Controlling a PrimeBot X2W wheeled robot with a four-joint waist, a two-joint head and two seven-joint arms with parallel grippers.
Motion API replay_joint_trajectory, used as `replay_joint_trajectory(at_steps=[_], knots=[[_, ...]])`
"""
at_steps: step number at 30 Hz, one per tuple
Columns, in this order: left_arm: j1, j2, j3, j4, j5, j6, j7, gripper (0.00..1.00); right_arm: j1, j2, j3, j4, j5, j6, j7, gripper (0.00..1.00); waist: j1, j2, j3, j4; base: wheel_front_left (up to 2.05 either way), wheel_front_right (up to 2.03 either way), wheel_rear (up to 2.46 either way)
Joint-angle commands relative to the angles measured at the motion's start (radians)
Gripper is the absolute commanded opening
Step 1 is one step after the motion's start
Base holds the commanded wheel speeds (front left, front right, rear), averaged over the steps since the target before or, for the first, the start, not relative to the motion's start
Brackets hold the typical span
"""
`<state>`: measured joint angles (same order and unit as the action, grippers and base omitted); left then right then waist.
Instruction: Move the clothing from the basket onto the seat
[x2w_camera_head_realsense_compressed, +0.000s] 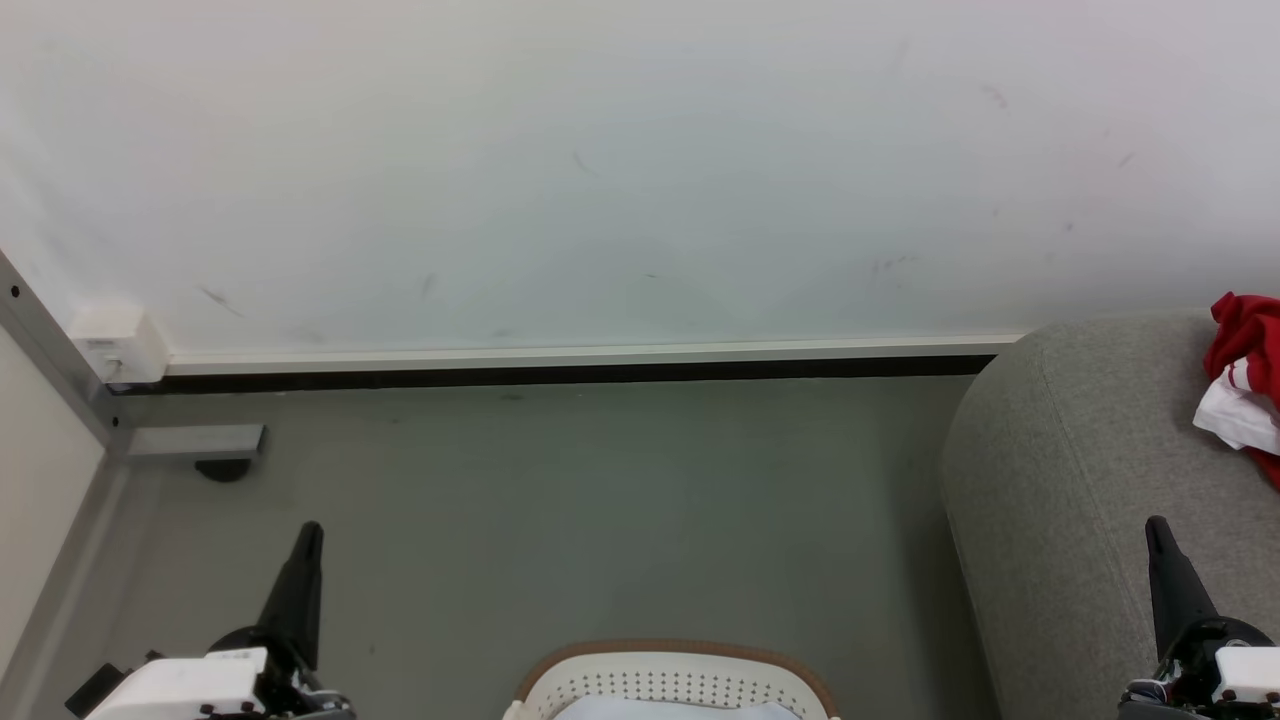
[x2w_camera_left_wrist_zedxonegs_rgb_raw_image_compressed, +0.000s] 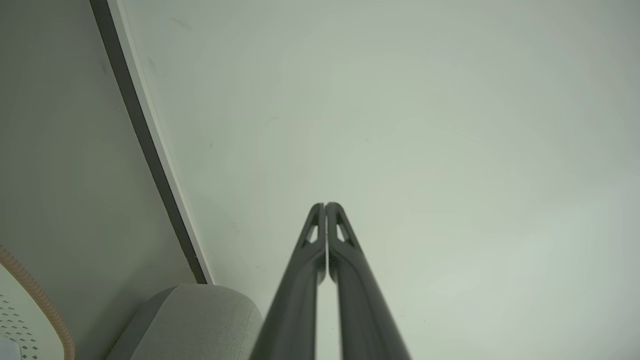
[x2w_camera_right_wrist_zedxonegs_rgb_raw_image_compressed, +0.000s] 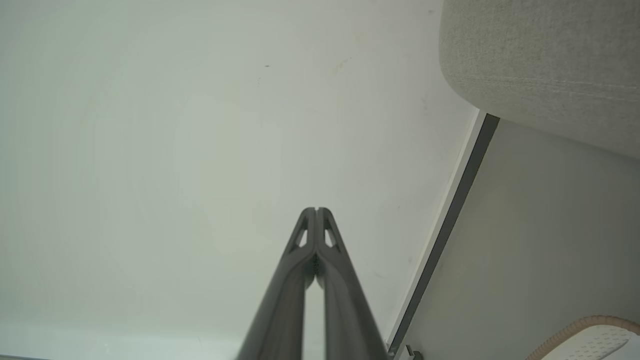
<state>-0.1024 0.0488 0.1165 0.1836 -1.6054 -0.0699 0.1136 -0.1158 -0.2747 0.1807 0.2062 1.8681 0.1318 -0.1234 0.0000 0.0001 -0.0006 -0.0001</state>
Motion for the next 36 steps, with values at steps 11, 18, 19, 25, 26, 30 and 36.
replay_joint_trajectory(at_steps=[11,18,19,25,26,30,36], knots=[[-0.008,0.002,0.002,-0.004,-0.013,-0.005,0.003,0.00,-0.008,-0.009,0.005,-0.005,0.007,-0.002,-0.008,0.00,0.0000,-0.0001,0.000,0.000,0.00,0.00,0.00],[-0.008,0.002,0.002,-0.004,-0.013,-0.005,0.003,0.00,-0.008,-0.012,0.008,-0.005,0.010,-0.002,-0.008,0.00,0.0000,-0.0001,0.000,0.000,0.00,0.00,0.00],[-0.008,0.002,0.002,-0.004,-0.013,-0.005,0.003,0.00,-0.008,-0.012,0.009,-0.006,0.011,-0.002,-0.008,0.00,0.0000,-0.0001,0.000,0.000,0.00,0.00,0.00],[-0.008,0.002,0.002,-0.004,-0.013,-0.005,0.003,0.00,-0.008,-0.014,0.011,-0.006,0.014,-0.002,-0.010,0.00,0.0000,-0.0001,0.000,0.000,0.00,0.00,0.00],[-0.008,0.002,0.002,-0.004,-0.013,-0.005,0.003,0.00,-0.008,-0.014,0.011,-0.006,0.014,-0.002,-0.011,0.00,0.0000,-0.0001,0.000,0.000,0.00,0.00,0.00],[-0.008,0.002,0.002,-0.004,-0.013,-0.005,0.003,0.00,-0.008,-0.016,0.013,-0.007,0.016,-0.002,-0.013,0.00,0.0000,-0.0001,0.000,0.000,0.00,0.00,0.00],[-0.008,0.002,0.002,-0.004,-0.013,-0.005,0.003,0.00,-0.008,-0.018,0.015,-0.007,0.017,-0.002,-0.016,0.00,0.0000,-0.0001,0.000,0.000,0.00,0.00,0.00]])
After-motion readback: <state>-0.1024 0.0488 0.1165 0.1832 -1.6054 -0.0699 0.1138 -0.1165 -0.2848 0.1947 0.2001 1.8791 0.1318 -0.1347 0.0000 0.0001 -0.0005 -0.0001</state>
